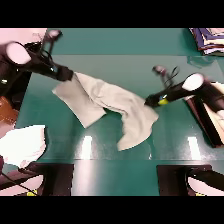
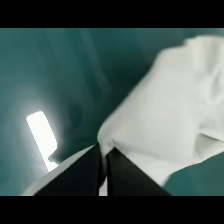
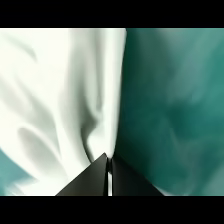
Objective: Fold the shirts.
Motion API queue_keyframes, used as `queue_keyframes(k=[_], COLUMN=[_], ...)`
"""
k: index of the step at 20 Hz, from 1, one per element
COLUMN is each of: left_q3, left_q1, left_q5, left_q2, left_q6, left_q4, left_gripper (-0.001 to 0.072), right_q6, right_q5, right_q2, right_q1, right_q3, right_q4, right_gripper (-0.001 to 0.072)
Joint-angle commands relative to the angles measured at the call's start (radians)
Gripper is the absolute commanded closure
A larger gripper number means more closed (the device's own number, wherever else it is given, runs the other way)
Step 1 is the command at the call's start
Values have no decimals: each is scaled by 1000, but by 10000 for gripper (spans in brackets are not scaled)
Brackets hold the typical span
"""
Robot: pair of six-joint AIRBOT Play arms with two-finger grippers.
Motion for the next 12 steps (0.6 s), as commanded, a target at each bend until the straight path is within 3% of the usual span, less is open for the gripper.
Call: queue_keyframes(k=[1, 6, 12], left_q3=[188, 398, 504], left_q1=[0, 0, 0], left_q5=[11, 66, 48], left_q2=[102, 278, 409], left_q6=[3, 27, 27], left_q4=[90, 59, 24], left_gripper=[680, 681, 681], right_q6=[23, 23, 23], right_q5=[4, 3, 34], right_q2=[134, 261, 343], right_q1=[-101, -243, -290], right_q3=[235, 534, 706], right_q4=[-126, -125, -126], right_gripper=[697, 697, 697])
